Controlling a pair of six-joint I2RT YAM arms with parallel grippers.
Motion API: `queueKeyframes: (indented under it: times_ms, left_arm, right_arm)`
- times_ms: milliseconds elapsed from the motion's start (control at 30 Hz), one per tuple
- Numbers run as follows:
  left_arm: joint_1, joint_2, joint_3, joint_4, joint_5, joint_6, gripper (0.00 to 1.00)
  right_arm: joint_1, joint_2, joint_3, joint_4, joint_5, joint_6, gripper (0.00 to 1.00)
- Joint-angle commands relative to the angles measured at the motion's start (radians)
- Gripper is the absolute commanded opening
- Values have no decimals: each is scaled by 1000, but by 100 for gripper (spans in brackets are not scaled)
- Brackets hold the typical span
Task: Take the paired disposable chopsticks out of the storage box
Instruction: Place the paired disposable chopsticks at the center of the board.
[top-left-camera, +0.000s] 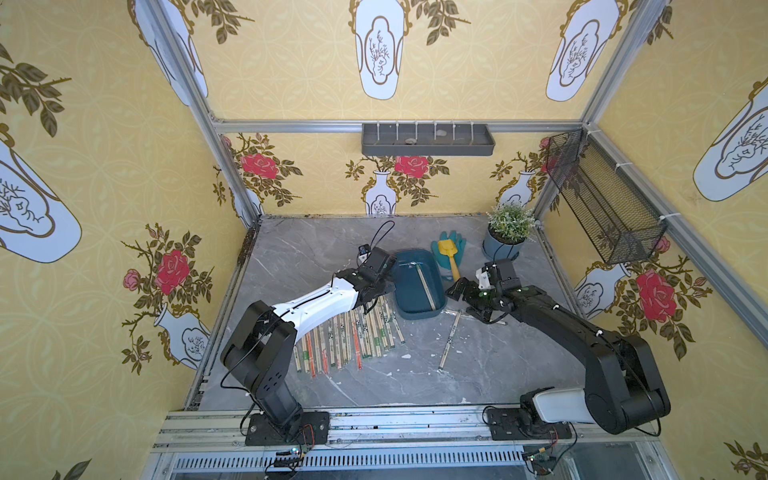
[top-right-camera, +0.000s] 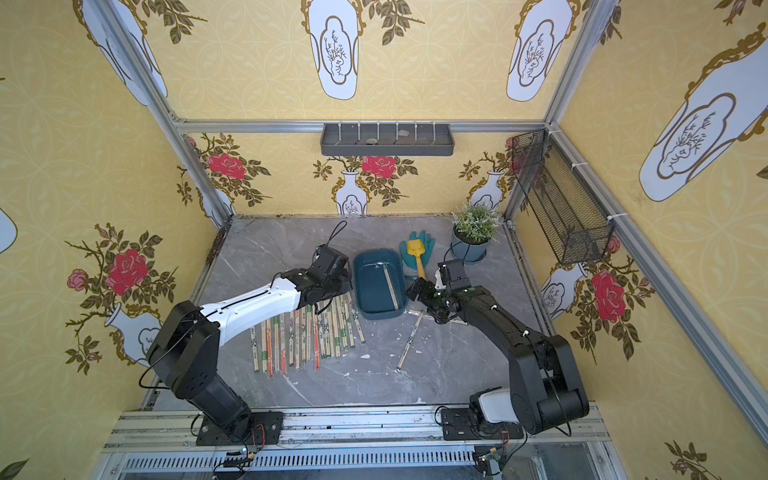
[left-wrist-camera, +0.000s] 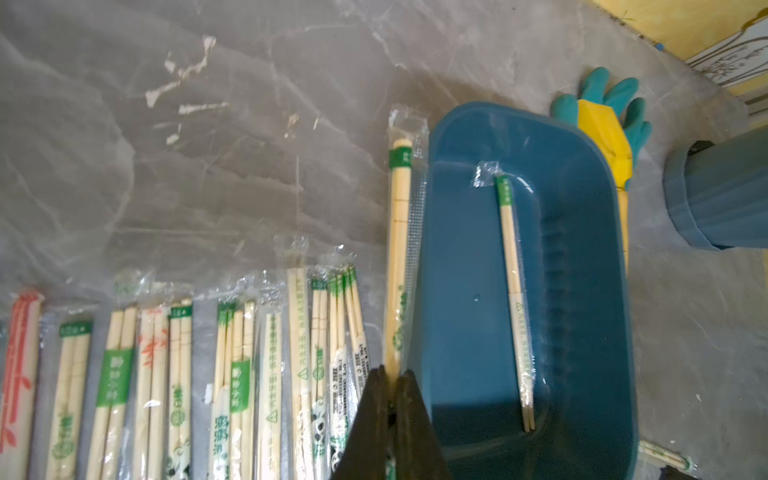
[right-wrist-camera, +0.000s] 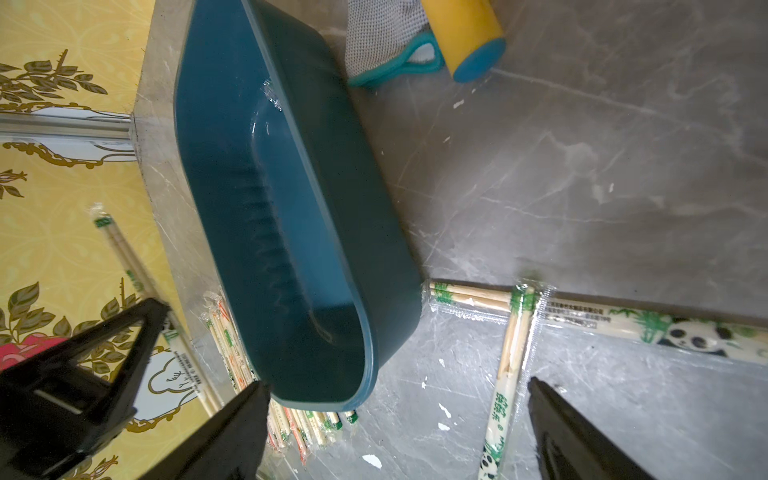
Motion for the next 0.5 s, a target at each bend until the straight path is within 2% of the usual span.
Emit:
queueKeyframes:
  times_ms: [0, 367, 467]
  left_arm:
    - [-10, 16, -44, 76, 4, -117, 0]
    - [-60, 113, -50, 133, 21, -173, 0]
    - [-69, 133, -51, 141, 31, -180, 4]
  right_arm:
    - [2, 3, 0, 32, -3, -1, 97]
    - [0, 11, 11, 22, -2, -10, 98]
    - [0, 17, 14, 26, -3, -8, 98]
